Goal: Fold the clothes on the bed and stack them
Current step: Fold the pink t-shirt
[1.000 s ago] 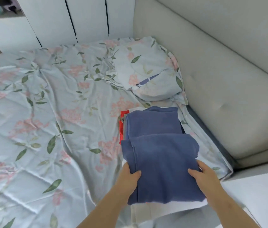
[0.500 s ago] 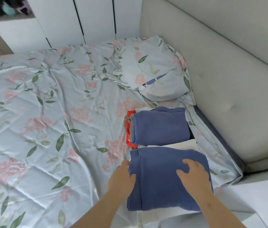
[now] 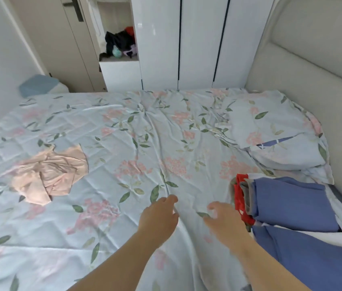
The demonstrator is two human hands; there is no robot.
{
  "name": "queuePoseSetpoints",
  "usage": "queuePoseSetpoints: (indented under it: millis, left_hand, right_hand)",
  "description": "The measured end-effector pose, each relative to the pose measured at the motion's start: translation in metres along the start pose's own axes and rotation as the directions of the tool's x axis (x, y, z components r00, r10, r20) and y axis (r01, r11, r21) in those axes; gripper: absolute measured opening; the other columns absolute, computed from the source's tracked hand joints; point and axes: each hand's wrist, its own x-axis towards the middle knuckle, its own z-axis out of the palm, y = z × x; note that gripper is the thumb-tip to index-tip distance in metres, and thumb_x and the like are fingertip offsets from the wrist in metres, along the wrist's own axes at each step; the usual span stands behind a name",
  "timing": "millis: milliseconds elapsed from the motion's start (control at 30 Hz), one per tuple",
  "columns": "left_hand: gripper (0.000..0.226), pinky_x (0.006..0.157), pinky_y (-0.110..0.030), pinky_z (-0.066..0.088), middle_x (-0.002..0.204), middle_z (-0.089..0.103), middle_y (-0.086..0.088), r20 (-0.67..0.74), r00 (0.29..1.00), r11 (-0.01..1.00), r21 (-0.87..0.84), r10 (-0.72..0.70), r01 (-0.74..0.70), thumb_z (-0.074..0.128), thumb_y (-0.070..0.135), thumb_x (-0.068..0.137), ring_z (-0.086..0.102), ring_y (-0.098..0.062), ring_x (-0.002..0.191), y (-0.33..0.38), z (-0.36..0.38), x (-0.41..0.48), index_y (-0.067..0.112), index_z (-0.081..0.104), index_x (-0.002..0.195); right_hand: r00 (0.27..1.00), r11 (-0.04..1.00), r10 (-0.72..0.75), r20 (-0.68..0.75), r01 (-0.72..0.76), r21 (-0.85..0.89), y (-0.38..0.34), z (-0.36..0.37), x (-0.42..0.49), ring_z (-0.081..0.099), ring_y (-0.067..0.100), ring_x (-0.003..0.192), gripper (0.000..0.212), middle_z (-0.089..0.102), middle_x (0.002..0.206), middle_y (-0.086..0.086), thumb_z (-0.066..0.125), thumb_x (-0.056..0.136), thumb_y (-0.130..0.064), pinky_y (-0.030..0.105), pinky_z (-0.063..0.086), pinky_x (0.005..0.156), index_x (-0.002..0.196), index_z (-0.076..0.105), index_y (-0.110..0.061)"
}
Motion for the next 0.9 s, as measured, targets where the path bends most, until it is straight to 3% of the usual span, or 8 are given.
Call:
queuePoseSetpoints:
  millis: [67,367,600,900]
  left_hand:
    - [0.037,0.097,-0.033,0.043,0.131,0.051,0.003,-0.014,1.000,0.999,0.045,-0.006,0.006,0.041,0.029,0.098,0.052,-0.018,0.117,-0.044,-0.025,-0.009,0.026,0.037,0.135]
    - [0.035,0.093,-0.031,0.040,0.123,0.054,0.000,-0.050,0.994,0.983,0.153,-0.094,0.101,0.041,0.028,0.098,0.053,-0.022,0.113,-0.192,-0.102,-0.054,0.024,0.039,0.132]
    - [0.036,0.092,-0.032,0.042,0.128,0.053,0.001,-0.142,0.976,0.976,0.120,-0.166,0.183,0.042,0.027,0.098,0.052,-0.020,0.114,-0.227,-0.135,-0.066,0.023,0.041,0.133]
    - [0.036,0.091,-0.030,0.041,0.130,0.053,0.003,-0.198,0.946,0.957,0.085,-0.255,0.276,0.043,0.029,0.098,0.051,-0.018,0.117,-0.249,-0.146,-0.075,0.025,0.042,0.133]
  right_hand:
    - [0.999,1.000,-0.028,0.026,0.028,0.006,-0.044,0.025,-0.002,0.048,0.019,0.120,0.037,0.044,0.134,-0.002,0.052,0.090,-0.030,0.030,0.042,0.096,0.127,0.050,-0.024]
    - [0.976,0.985,-0.160,0.151,0.168,-0.042,-0.189,0.112,-0.017,0.043,0.020,0.123,0.040,0.040,0.141,-0.003,0.049,0.092,-0.033,0.030,0.038,0.098,0.131,0.047,-0.026]
    - [0.939,0.949,-0.296,0.174,0.310,-0.055,-0.245,0.128,-0.013,0.048,0.021,0.118,0.038,0.043,0.137,0.000,0.049,0.092,-0.030,0.032,0.041,0.098,0.129,0.050,-0.022]
    - [0.897,0.917,-0.361,0.254,0.391,-0.077,-0.273,0.141,-0.005,0.046,0.021,0.119,0.039,0.044,0.135,0.001,0.047,0.093,-0.030,0.032,0.040,0.097,0.131,0.047,-0.023]
